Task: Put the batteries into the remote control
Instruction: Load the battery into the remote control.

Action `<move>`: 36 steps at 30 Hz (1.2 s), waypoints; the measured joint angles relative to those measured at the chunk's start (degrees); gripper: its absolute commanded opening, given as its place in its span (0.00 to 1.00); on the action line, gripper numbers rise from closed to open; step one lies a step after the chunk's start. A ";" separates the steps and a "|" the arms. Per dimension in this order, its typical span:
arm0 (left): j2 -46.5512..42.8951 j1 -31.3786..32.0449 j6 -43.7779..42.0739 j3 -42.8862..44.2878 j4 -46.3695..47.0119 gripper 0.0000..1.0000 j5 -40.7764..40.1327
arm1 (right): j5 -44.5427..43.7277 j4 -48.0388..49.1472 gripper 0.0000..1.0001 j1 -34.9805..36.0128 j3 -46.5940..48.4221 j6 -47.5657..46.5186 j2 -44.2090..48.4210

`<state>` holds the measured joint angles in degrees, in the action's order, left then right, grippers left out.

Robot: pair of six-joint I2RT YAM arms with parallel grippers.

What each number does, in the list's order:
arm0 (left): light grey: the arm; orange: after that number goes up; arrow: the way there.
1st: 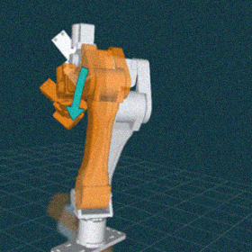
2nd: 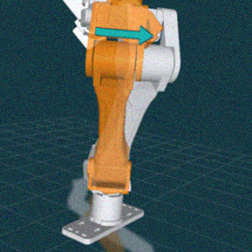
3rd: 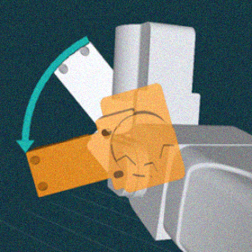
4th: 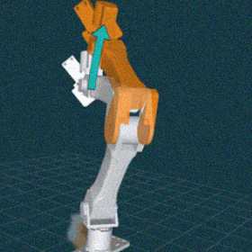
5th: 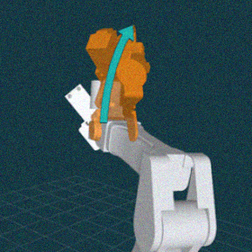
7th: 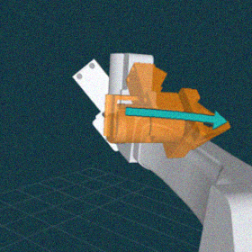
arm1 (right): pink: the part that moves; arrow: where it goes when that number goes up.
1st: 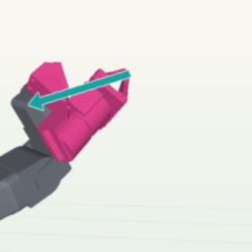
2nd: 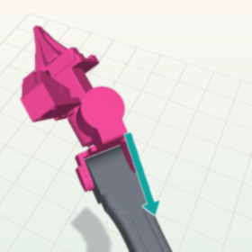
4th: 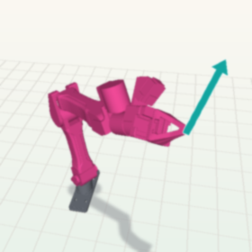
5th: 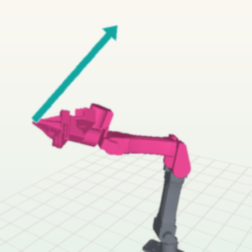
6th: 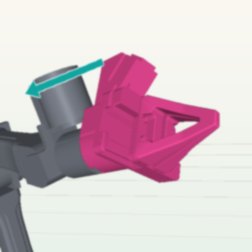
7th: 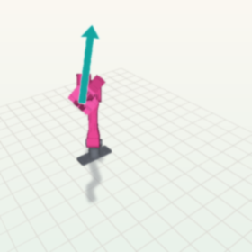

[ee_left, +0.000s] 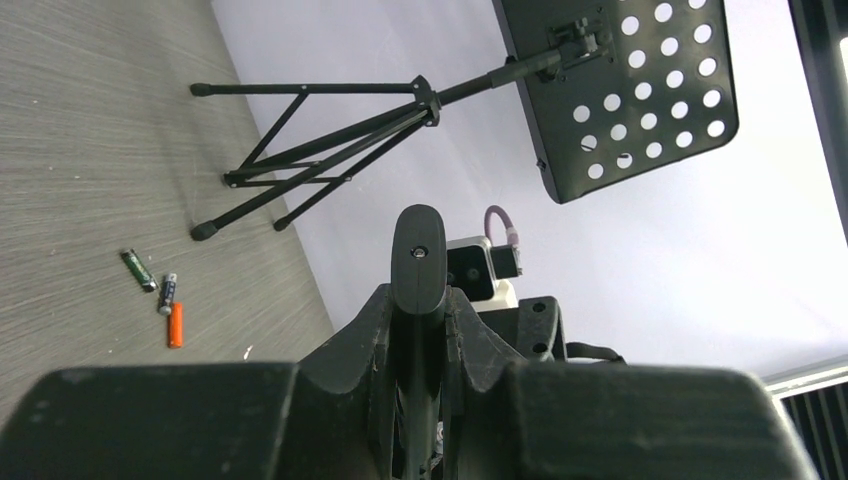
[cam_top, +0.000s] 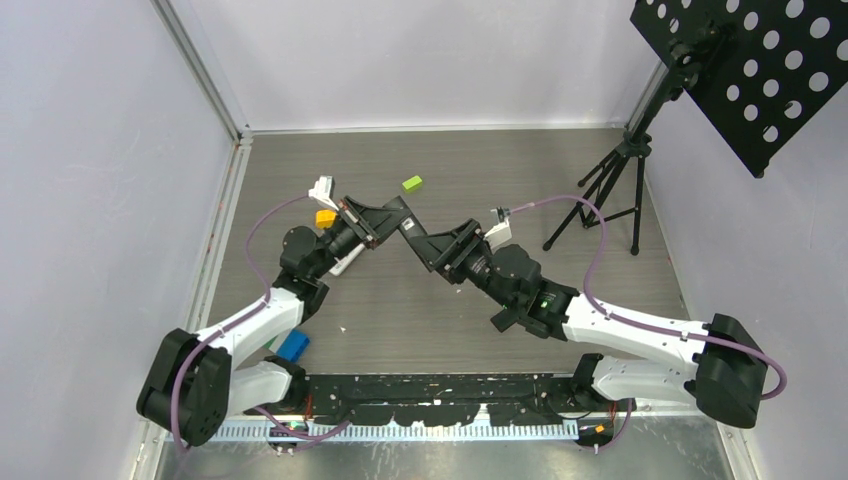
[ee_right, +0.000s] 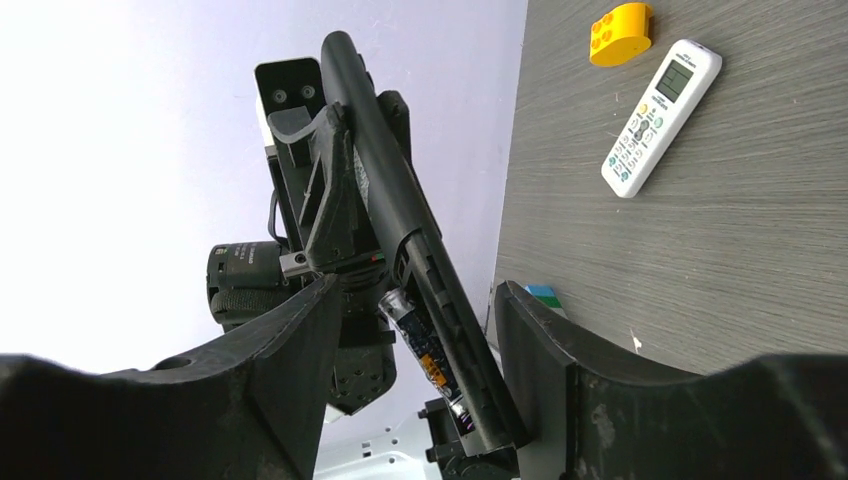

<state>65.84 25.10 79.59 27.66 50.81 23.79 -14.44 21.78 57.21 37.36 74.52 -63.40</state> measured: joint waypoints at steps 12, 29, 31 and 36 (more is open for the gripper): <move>-0.35 -0.11 0.57 -0.37 1.79 0.00 -0.04 | 1.38 2.56 0.32 -0.68 -1.11 0.94 -0.61; 3.21 0.00 2.93 -0.22 0.94 0.00 1.29 | 0.63 3.17 0.76 -1.29 -2.49 -4.22 1.99; 3.87 -0.17 0.90 0.59 0.17 0.00 2.36 | -0.09 -0.13 0.76 -1.88 -2.45 -5.57 4.31; 4.17 -1.36 -7.10 1.86 -4.31 0.00 4.31 | -4.61 -20.24 0.71 -5.51 3.65 -9.57 7.52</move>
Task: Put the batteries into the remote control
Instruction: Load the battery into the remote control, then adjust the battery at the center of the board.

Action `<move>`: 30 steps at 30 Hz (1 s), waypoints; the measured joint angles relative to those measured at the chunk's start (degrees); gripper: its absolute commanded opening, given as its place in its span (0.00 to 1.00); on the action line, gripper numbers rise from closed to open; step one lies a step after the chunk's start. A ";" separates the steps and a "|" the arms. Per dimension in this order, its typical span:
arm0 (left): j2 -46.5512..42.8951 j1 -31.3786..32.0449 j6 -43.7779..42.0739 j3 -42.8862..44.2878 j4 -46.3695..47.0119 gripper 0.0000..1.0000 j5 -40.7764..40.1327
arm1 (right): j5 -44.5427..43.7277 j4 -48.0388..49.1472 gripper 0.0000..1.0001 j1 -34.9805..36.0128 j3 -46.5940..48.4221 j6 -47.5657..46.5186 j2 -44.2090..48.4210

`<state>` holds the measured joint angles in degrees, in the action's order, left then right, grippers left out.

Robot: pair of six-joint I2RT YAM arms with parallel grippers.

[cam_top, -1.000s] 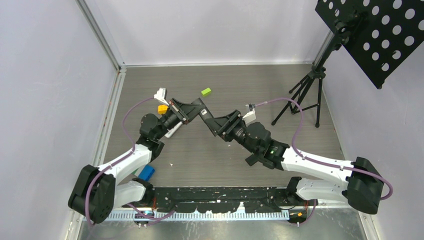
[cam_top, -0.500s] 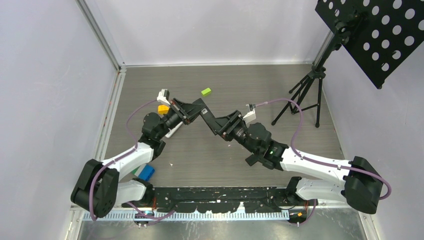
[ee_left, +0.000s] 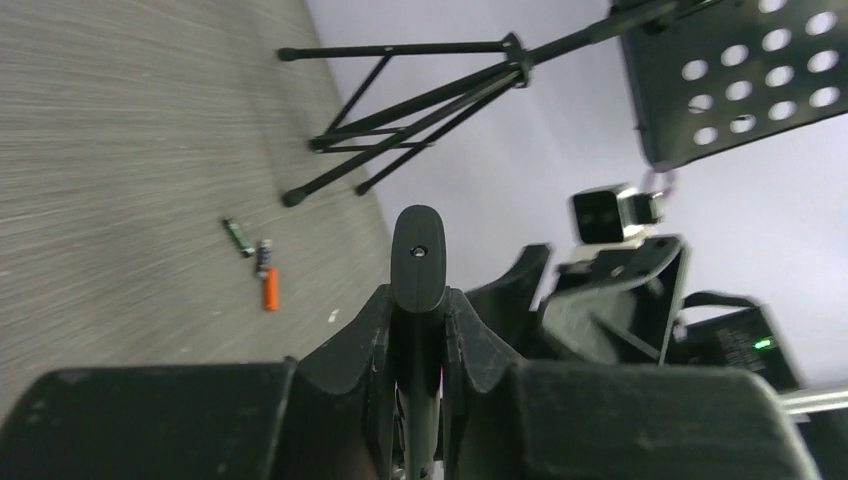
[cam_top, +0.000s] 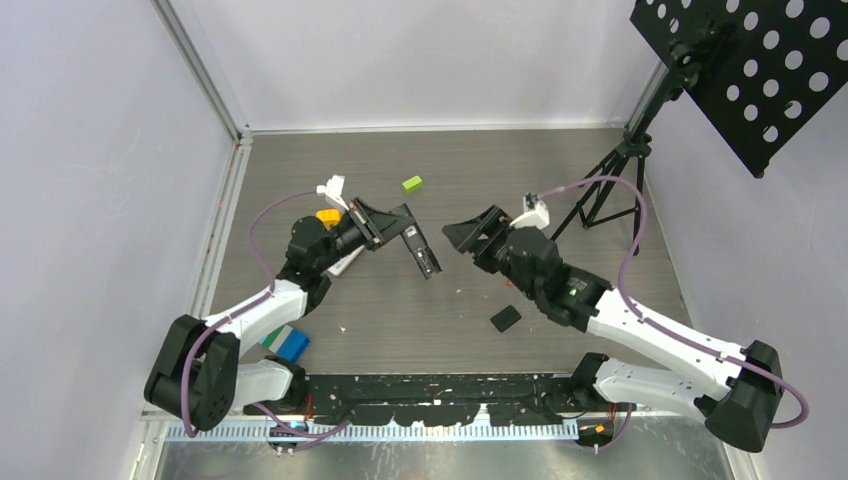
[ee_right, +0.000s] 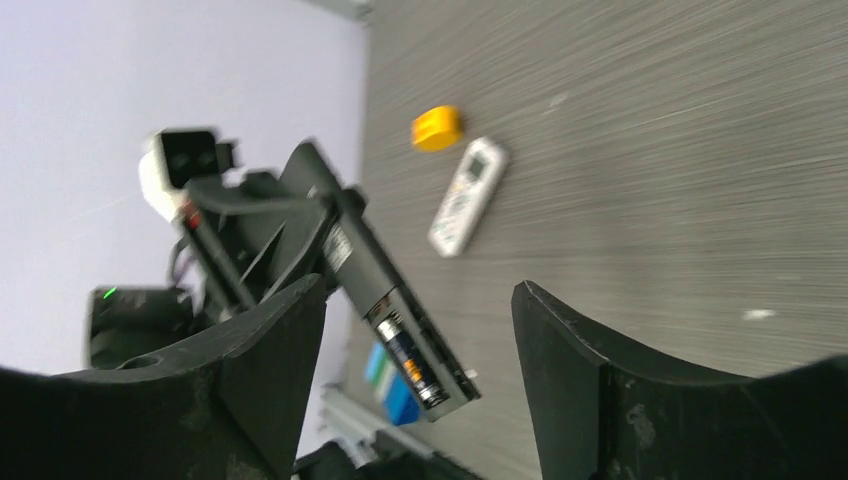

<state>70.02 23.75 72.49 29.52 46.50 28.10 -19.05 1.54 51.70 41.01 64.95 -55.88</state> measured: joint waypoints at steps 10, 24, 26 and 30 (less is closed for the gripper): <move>-1.86 -0.42 -14.62 0.00 -11.63 0.00 1.75 | -7.50 -32.65 0.60 -10.10 7.26 -6.62 -4.17; -2.75 -0.42 -21.68 -0.74 -11.91 0.00 10.73 | -6.47 -35.52 0.53 -18.73 2.47 -11.26 -21.73; -2.01 -0.42 -21.51 -0.85 -10.29 0.00 12.48 | -6.25 -34.47 0.51 -19.30 2.60 -11.85 -23.80; -0.79 -0.42 -20.81 -0.85 -7.58 0.00 15.28 | -5.81 -32.54 0.50 -20.35 3.30 -12.66 -27.89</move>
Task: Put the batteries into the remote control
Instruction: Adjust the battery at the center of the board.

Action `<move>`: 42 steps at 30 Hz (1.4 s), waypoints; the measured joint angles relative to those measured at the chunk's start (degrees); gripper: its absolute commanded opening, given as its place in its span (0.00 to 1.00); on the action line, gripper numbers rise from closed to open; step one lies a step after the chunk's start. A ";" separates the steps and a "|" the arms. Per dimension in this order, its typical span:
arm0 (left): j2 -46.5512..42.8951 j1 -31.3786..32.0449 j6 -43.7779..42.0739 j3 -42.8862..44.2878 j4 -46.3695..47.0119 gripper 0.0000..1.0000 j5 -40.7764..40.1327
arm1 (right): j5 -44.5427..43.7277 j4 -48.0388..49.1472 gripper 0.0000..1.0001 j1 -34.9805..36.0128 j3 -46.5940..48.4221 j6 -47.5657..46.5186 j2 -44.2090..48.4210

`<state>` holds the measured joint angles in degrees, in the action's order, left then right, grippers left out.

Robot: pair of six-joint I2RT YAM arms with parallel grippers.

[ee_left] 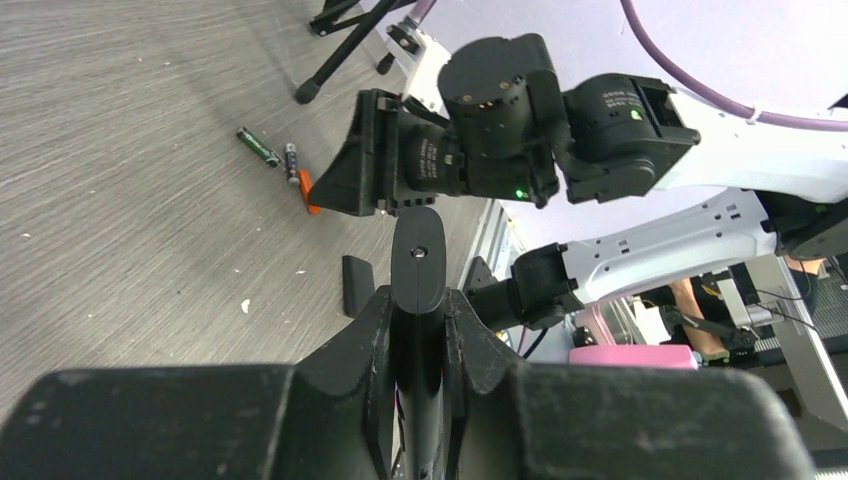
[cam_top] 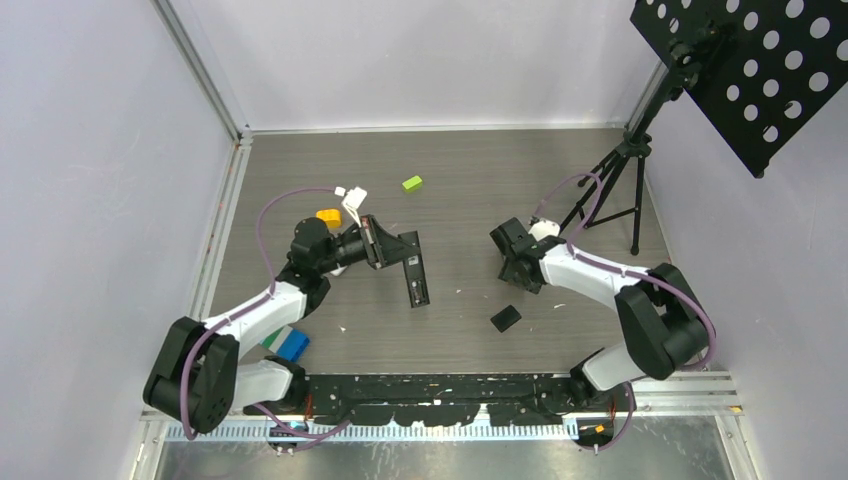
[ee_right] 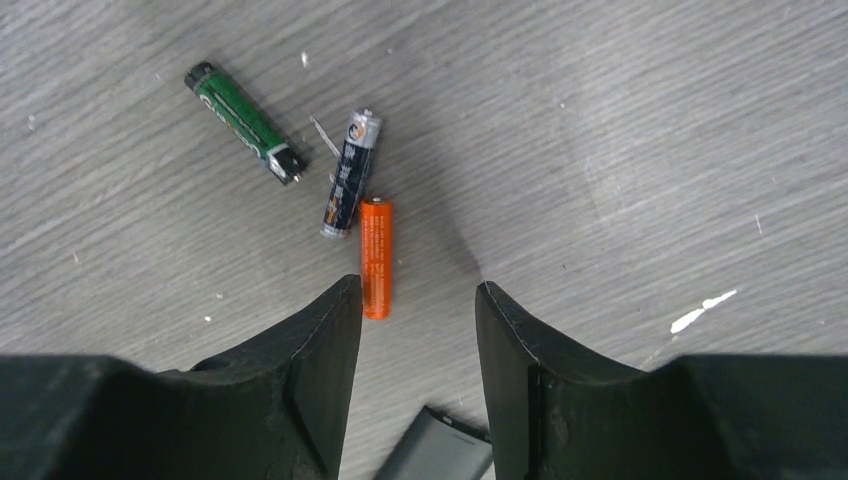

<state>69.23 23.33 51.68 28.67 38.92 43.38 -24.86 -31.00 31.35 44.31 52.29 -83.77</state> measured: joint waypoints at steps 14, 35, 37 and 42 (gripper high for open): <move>2.40 0.00 0.39 0.00 1.62 0.00 1.75 | 0.72 2.43 0.27 -1.42 3.37 -0.15 -5.57; 4.63 0.00 -1.36 0.04 -0.09 0.00 1.60 | 11.08 4.48 0.27 3.21 -4.87 34.56 2.47; 4.57 0.00 -1.55 0.04 -0.61 0.00 1.44 | 10.91 2.97 0.40 4.76 -4.44 37.66 2.51; 3.61 0.00 -1.60 0.04 -0.85 0.00 1.22 | 9.68 -0.35 0.54 5.73 -3.26 41.38 2.51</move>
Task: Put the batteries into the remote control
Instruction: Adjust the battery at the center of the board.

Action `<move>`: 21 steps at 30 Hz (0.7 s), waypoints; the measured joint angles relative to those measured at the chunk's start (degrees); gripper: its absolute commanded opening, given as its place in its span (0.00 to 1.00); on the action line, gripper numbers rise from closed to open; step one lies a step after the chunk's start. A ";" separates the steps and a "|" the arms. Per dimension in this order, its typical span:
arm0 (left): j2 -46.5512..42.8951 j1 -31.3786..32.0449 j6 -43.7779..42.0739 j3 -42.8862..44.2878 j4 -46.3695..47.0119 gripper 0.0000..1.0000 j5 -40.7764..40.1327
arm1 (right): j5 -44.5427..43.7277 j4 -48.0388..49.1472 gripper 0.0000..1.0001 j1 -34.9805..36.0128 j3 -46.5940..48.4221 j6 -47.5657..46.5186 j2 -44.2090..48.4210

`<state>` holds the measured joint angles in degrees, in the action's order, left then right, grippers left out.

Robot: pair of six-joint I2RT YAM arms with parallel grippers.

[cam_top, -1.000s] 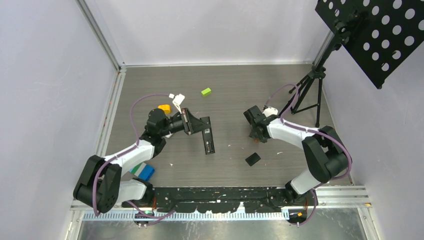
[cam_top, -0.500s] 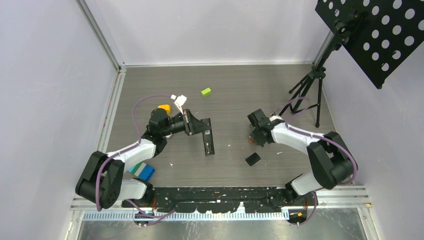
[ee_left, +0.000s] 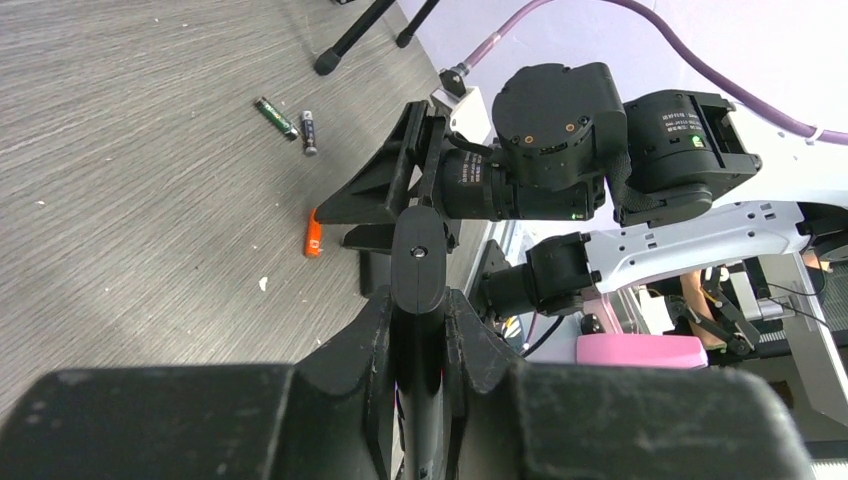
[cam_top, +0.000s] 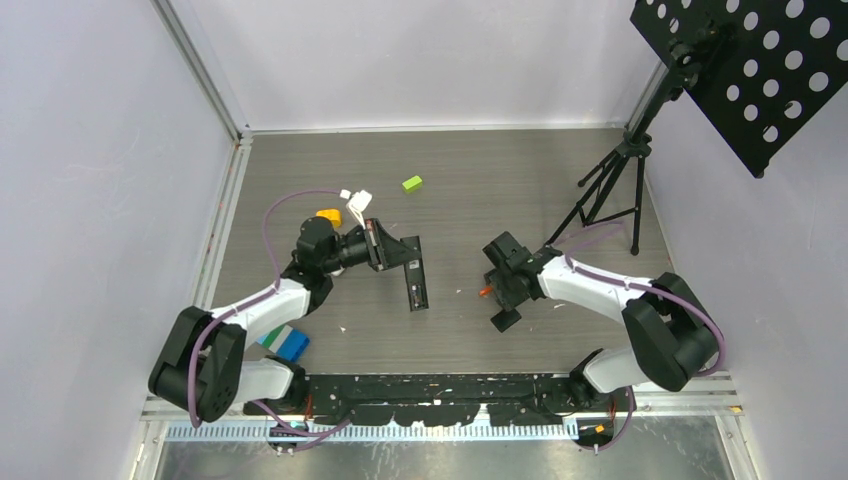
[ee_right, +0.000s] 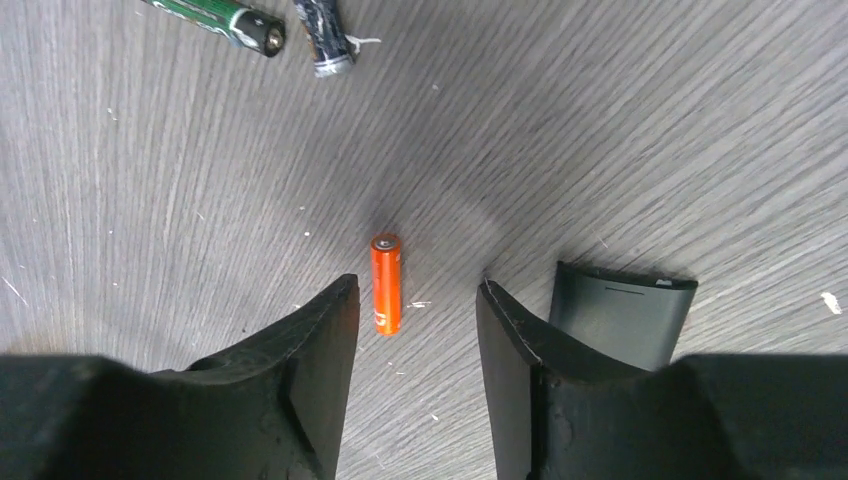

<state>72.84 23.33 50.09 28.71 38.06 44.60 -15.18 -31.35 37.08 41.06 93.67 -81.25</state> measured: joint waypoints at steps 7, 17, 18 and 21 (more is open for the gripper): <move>-0.44 -0.07 0.02 0.00 -0.15 0.00 -0.04 | -1.88 2.51 0.59 -0.02 1.90 -11.93 0.94; -3.85 -3.58 -2.69 0.11 -10.08 0.00 -4.17 | 0.96 17.33 0.65 -0.15 0.66 -65.53 5.66; -4.35 -3.96 -2.78 0.11 -10.69 0.00 -4.42 | 2.03 18.36 0.65 -0.17 0.24 -68.87 5.75; -6.60 -4.92 -3.52 0.20 -12.96 0.00 -5.05 | 5.33 19.67 0.65 -0.17 0.61 -78.84 4.02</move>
<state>66.24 18.41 46.57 28.91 25.10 39.55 -9.85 -11.68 36.91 41.67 14.83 -77.23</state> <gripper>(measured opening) 0.170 0.652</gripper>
